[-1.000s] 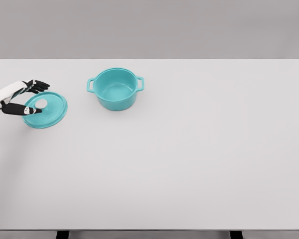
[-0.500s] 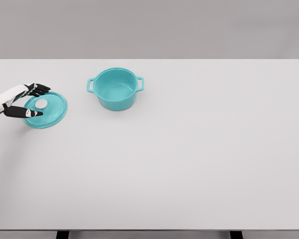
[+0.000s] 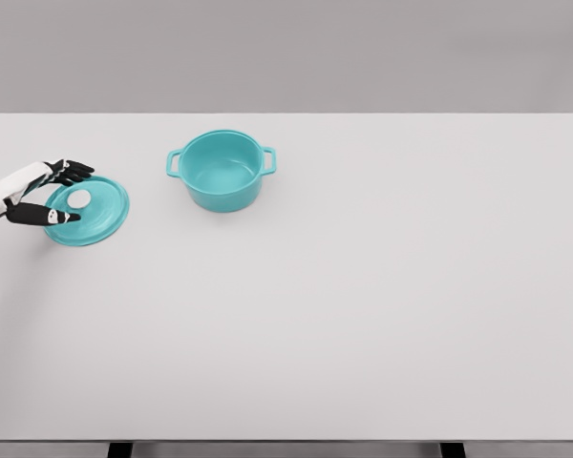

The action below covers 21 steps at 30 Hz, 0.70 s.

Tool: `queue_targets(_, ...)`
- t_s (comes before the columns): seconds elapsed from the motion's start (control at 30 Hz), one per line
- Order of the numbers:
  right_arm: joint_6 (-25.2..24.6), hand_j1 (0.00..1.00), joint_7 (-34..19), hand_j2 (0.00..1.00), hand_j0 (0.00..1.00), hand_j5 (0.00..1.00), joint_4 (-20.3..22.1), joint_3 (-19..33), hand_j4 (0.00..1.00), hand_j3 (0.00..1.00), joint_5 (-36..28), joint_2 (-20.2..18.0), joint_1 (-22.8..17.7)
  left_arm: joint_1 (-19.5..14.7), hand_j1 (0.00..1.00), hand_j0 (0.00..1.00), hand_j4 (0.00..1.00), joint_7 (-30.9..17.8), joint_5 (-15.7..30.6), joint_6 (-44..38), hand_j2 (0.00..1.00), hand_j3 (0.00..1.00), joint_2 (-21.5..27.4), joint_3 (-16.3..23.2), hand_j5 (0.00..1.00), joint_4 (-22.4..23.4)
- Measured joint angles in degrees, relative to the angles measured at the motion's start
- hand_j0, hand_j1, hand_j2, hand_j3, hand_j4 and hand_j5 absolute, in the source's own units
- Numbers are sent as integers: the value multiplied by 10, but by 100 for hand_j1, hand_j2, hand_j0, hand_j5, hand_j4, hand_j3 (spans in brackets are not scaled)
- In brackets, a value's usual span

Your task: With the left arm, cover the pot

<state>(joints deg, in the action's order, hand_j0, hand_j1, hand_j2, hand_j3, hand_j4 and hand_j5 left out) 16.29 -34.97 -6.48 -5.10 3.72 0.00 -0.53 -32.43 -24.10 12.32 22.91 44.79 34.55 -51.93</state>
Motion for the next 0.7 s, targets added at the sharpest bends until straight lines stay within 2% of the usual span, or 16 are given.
queue_targets(0.3, 0, 100, 0, 100, 100, 100, 0, 0, 100, 100, 0, 0, 0, 1, 79, 79, 79, 6, -1, 0, 79, 79, -3, 1, 79, 5)
queue_targets(0.7, 0, 100, 0, 100, 100, 100, 0, 0, 100, 100, 0, 0, 0, 2, 67, 67, 67, 7, -1, 1, 67, 67, -4, 2, 67, 5)
